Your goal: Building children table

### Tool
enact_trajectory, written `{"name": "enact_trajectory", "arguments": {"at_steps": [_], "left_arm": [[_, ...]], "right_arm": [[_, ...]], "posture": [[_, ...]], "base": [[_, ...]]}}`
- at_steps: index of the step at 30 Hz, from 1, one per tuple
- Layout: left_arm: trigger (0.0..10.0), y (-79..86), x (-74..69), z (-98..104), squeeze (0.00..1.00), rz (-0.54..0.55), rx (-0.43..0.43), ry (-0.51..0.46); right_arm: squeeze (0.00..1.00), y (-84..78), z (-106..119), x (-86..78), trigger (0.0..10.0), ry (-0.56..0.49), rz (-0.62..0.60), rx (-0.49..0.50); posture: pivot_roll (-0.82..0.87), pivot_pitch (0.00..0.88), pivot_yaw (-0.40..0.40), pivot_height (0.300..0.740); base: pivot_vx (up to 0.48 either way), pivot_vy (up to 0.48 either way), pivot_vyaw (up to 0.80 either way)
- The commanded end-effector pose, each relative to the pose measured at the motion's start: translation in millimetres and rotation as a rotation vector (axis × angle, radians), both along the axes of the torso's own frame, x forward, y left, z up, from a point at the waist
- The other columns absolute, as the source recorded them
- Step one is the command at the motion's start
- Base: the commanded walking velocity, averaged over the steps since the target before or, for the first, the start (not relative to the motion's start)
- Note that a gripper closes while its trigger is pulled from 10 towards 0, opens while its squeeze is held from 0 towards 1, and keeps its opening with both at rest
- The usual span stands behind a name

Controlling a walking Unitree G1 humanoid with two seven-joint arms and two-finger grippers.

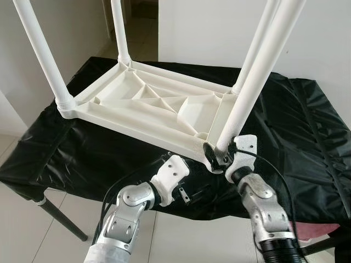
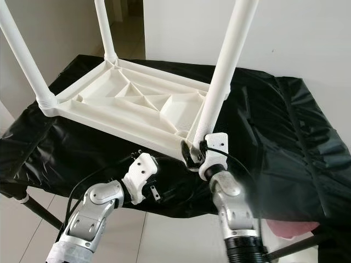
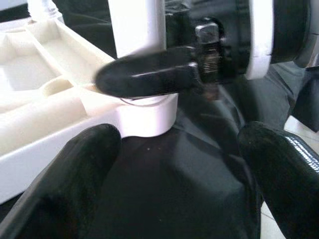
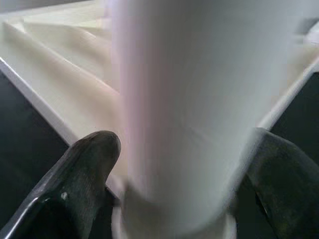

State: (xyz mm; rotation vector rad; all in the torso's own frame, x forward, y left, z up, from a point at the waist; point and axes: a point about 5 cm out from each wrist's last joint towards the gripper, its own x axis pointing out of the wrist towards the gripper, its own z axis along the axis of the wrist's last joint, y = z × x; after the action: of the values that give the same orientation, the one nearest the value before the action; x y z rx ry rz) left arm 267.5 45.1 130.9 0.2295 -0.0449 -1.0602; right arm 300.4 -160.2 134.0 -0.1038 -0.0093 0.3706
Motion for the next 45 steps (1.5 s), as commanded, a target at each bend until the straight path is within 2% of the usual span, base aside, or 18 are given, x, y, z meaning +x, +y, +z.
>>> {"name": "enact_trajectory", "arguments": {"at_steps": [1,14,15,16,18,19,20,30,31,36,37,39,41,45], "left_arm": [[10.0,2.3,5.7,0,0.00,0.145,-0.013,-0.028],[10.0,-3.7,2.9,1,0.00,0.121,-0.014,-0.030],[10.0,-3.4,2.7,1,0.00,0.123,-0.014,-0.029],[10.0,-3.4,2.7,1,0.00,0.123,-0.014,-0.029],[10.0,-2.2,1.9,0,0.00,0.127,-0.013,-0.027],[10.0,-2.2,1.9,0,0.00,0.127,-0.013,-0.027],[10.0,-1.7,1.4,0,0.00,0.129,-0.013,-0.025],[10.0,-1.8,1.5,0,0.00,0.131,-0.013,-0.023],[10.0,-1.6,1.4,0,0.00,0.130,-0.013,-0.023],[10.0,-1.2,1.0,-1,0.00,0.131,-0.012,-0.022],[10.0,-1.1,0.0,-1,0.00,0.130,-0.012,-0.019],[10.0,-1.2,-0.3,-1,0.00,0.130,-0.013,-0.019],[10.0,-1.9,-0.2,-2,0.00,0.129,-0.014,-0.016],[10.0,-2.0,-0.2,-2,0.00,0.129,-0.014,-0.016]], "right_arm": [[0.00,1.9,2,2.2,10.0,-0.019,0.102,-0.031],[0.00,-7.1,7,23.5,10.0,-0.013,0.274,-0.143],[0.00,-8.2,6,25.0,8.1,-0.004,0.281,-0.146],[0.00,-8.2,6,25.0,8.1,-0.004,0.281,-0.146],[0.00,-10.6,4,27.0,2.8,0.004,0.290,-0.156],[0.00,-10.6,4,27.0,2.8,0.004,0.290,-0.156],[0.00,-11.8,3,27.4,0.0,0.009,0.296,-0.157],[0.00,-15.9,1,27.9,0.0,0.016,0.281,-0.135],[0.00,-16.8,1,28.0,10.0,0.017,0.266,-0.124],[0.00,-17.5,0,29.1,10.0,0.023,0.223,-0.084],[0.00,-15.2,1,29.5,10.0,0.027,0.174,-0.065],[0.00,-14.0,1,29.4,10.0,0.028,0.159,-0.061],[0.00,-9.5,5,30.1,10.0,0.033,0.019,-0.025],[0.00,-6.3,7,29.1,10.0,0.039,-0.025,-0.005]], "posture": [[-0.05,0.015,-0.014,0.740],[-0.04,0.012,-0.017,0.740],[-0.04,0.012,-0.017,0.740],[-0.04,0.012,-0.017,0.740],[-0.03,0.017,-0.018,0.740],[-0.03,0.017,-0.018,0.740],[-0.03,0.018,-0.019,0.740],[-0.03,0.024,-0.015,0.740],[-0.03,0.027,-0.015,0.740],[-0.04,0.027,-0.014,0.740],[-0.04,0.031,-0.014,0.740],[-0.04,0.031,-0.014,0.740],[-0.04,0.035,-0.015,0.740],[-0.04,0.037,-0.014,0.740]], "base": [[0.000,0.000,0.00],[0.000,0.000,0.00],[0.000,0.000,0.00],[0.000,0.000,0.00],[0.000,0.000,0.00],[0.000,0.000,0.00],[0.000,0.000,0.00],[0.000,0.000,0.00],[0.000,0.000,0.00],[0.000,0.000,0.00],[0.000,0.000,0.00],[0.000,0.000,0.00],[0.000,0.000,0.00],[0.000,0.000,0.00]]}}
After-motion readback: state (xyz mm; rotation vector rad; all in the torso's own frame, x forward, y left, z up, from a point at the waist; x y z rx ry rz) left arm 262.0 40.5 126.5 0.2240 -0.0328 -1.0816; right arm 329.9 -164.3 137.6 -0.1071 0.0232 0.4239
